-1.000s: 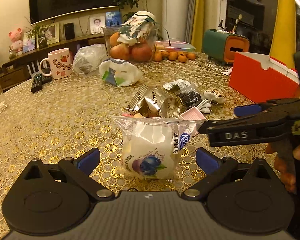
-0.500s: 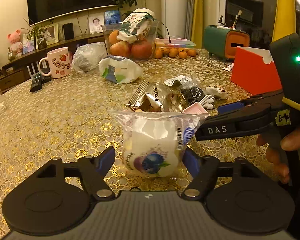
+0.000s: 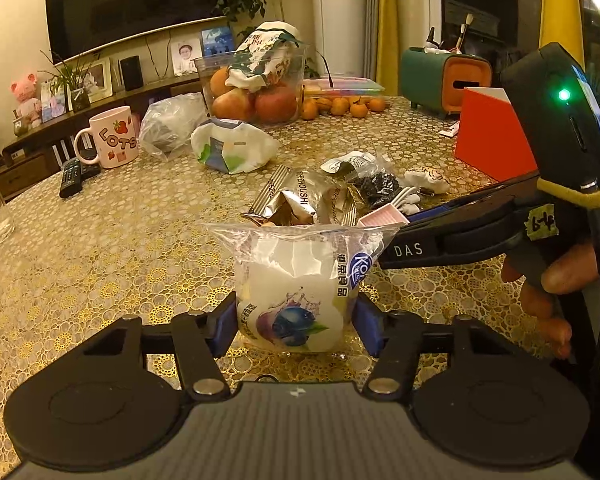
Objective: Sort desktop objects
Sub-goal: 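Close the left gripper on the bun while the right gripper grasps the pink comb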
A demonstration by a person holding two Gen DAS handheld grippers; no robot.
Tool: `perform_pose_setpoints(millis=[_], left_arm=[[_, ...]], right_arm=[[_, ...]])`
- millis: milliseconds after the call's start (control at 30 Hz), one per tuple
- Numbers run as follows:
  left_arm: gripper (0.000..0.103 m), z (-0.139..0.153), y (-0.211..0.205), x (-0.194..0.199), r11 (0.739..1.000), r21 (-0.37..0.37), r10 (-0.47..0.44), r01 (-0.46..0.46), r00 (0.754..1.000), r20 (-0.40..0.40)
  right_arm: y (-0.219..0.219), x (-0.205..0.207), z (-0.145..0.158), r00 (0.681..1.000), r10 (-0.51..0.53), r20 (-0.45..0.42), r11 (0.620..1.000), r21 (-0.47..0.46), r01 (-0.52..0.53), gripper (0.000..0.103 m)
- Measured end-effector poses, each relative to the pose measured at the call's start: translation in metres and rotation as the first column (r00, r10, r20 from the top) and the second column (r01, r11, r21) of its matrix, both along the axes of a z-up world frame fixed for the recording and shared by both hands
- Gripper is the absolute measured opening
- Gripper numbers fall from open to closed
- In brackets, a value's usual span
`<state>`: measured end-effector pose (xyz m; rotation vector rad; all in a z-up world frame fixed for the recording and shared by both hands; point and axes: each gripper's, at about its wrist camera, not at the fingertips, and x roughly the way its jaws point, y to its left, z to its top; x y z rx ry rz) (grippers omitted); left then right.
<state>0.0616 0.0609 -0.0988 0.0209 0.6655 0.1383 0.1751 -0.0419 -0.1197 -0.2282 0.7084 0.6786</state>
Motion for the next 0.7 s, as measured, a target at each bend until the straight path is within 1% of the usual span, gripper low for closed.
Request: perform_pose_setpoints(millis=[200,333,433,567,700], left_arm=[[0.053,0.004,0.0,0.001,1.0,-0.008,0.008,-0.008,1.0,-0.01],[0.053,0.007,-0.001,-0.001,1.0,-0.02,0.009,-0.009,1.0,-0.012],[0.052,0.012,-0.005,-0.004,1.0,-0.012,0.003,-0.003,1.0,-0.006],[0.052,0.021,-0.012,-0.008,1.0,-0.009,-0.005,0.005,1.0,0.005],[0.052,0.034,-0.021,-0.012,1.0,-0.006,-0.021,0.021,1.0,0.019]], right_arm=[[-0.005,-0.002,0.005,1.0,-0.01,-0.004,0.999,0.031,0.01,0.041],[-0.015,-0.005,0.01,0.999,-0.028,-0.016,0.998,0.048,0.029,0.041],[-0.026,-0.009,0.016,0.999,-0.044,-0.02,0.997,0.057,0.045,0.041],[-0.04,-0.015,0.027,0.997,-0.068,-0.029,0.995,0.07,0.07,0.041],[-0.056,-0.024,0.043,0.996,-0.082,-0.02,0.992,0.091,0.084,0.041]])
